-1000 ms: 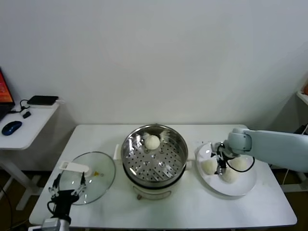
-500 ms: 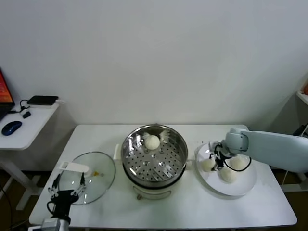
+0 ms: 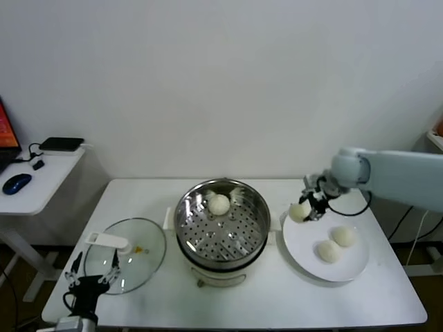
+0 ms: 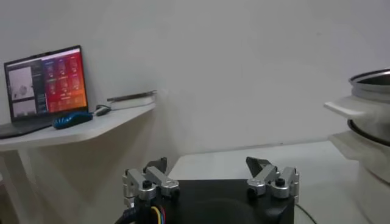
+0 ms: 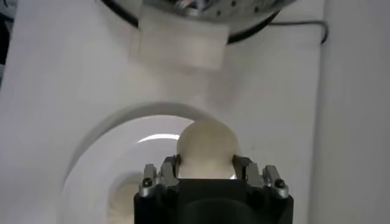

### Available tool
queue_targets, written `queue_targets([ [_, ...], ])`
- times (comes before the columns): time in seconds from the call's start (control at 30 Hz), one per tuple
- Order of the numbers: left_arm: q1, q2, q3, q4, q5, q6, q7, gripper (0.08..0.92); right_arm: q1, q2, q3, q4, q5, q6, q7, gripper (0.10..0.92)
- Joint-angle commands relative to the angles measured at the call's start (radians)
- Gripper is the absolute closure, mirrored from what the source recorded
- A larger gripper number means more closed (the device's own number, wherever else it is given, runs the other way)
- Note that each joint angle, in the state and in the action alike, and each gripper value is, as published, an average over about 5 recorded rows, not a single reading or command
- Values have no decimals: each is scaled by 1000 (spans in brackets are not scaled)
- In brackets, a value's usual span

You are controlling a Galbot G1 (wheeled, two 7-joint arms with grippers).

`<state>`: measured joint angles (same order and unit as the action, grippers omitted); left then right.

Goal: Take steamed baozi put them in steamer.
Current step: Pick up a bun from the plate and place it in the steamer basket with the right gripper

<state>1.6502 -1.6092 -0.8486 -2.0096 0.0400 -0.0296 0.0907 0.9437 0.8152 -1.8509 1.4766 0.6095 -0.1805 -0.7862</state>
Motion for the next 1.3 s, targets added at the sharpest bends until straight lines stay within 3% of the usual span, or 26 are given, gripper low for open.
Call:
queue_targets([
  [0.03, -3, -36, 8, -3, 5, 2, -1, 177, 367, 105, -35, 151, 92, 161, -103, 424],
  [0.33, 8, -32, 13, -18, 5, 2, -1, 177, 213, 311, 126, 170, 396, -213, 109, 427],
  [0.6, 12, -20, 4, -17, 0, 2, -1, 177, 39, 482, 205, 81, 533, -365, 203, 423],
  [1.0, 4, -14, 1, -2, -4, -1, 1, 177, -155, 610, 212, -111, 468, -400, 216, 423],
  [1.3, -7, -16, -3, 21, -3, -6, 1, 177, -197, 615, 187, -110, 447, -404, 213, 423],
])
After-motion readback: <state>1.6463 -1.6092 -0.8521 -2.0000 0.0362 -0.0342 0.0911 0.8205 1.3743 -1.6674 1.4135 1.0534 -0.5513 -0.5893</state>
